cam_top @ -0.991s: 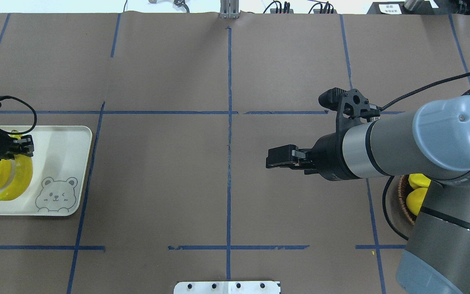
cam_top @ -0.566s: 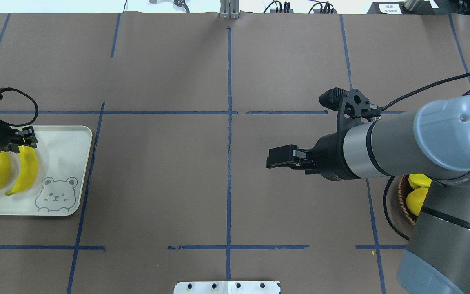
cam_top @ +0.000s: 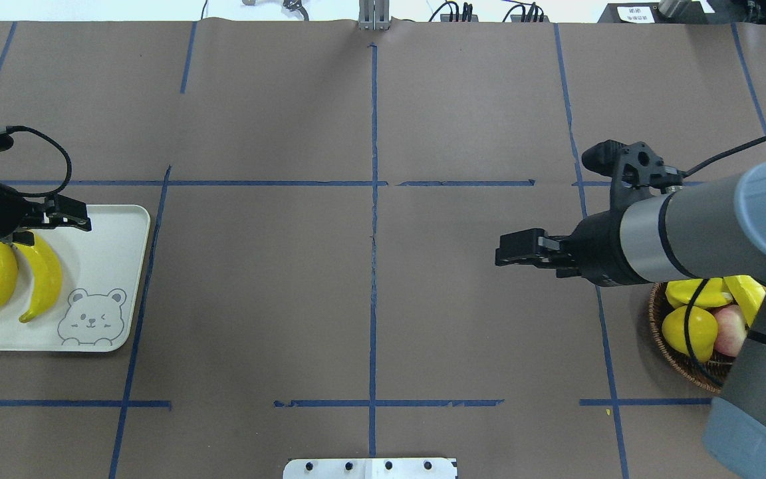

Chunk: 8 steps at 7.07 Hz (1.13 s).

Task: Transfer all bananas from basket to plate

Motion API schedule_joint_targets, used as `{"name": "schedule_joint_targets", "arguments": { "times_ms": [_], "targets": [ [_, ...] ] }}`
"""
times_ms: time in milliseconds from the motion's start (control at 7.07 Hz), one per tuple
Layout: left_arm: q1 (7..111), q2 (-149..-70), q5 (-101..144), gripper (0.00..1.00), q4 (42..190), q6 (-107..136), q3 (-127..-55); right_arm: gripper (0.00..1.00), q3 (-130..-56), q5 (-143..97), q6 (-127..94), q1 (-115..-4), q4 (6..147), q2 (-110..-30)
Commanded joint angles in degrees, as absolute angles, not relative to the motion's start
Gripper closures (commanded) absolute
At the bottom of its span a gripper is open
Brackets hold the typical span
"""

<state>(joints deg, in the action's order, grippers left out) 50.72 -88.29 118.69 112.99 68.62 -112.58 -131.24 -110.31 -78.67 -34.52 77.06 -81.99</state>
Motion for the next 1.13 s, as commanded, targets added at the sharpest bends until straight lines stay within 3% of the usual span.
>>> {"name": "schedule_joint_targets", "arguments": {
  "times_ms": [0, 425, 708, 991],
  "targets": [
    [51.06, -90.51, 121.38, 0.0, 112.85, 70.21, -115.14, 0.0, -137.18, -110.39, -76.73, -36.55, 76.99, -93.38],
    [50.45, -93.6, 121.46, 0.0, 112.85, 73.39, -114.43, 0.0, -137.46, -109.78, -75.95, -38.58, 77.08, -105.16],
    [49.84, -94.57, 121.38, 0.0, 112.85, 73.48, -114.26, 0.0, -137.11, -109.6, -63.53, -41.46, 76.64, -111.94],
    [49.57, -94.92, 121.29, 0.0, 112.85, 73.48, -114.26, 0.0, -133.88, -109.95, -56.45, -43.67, 76.2, -113.2]
  ]
}}
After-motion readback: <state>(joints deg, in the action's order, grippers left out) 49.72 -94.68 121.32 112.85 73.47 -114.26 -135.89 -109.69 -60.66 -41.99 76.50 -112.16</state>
